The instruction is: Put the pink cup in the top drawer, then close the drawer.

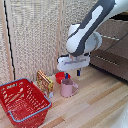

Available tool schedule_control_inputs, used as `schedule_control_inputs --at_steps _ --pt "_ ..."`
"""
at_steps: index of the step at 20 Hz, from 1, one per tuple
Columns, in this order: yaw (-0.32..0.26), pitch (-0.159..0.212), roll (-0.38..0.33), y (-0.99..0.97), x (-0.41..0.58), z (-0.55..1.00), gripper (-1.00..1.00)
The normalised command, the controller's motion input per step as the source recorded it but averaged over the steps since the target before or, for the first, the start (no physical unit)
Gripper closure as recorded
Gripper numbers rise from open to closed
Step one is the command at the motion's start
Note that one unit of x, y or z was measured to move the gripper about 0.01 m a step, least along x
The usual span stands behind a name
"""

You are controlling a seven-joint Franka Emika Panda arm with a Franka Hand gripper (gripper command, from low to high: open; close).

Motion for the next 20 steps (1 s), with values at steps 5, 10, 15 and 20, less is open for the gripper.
schedule_control_inputs --at_steps 5,10,15,20 --pt "0.144 -0.049 -0.031 -0.17 0.000 -0.25 -1.00" --pt "0.123 -0.063 -0.058 -0.15 0.000 -0.31 -1.00" --pt "0.127 -0.077 -0.072 -0.06 0.001 -0.37 -1.00" --pt "0.015 -0.059 -0.029 0.04 0.000 -0.16 1.00"
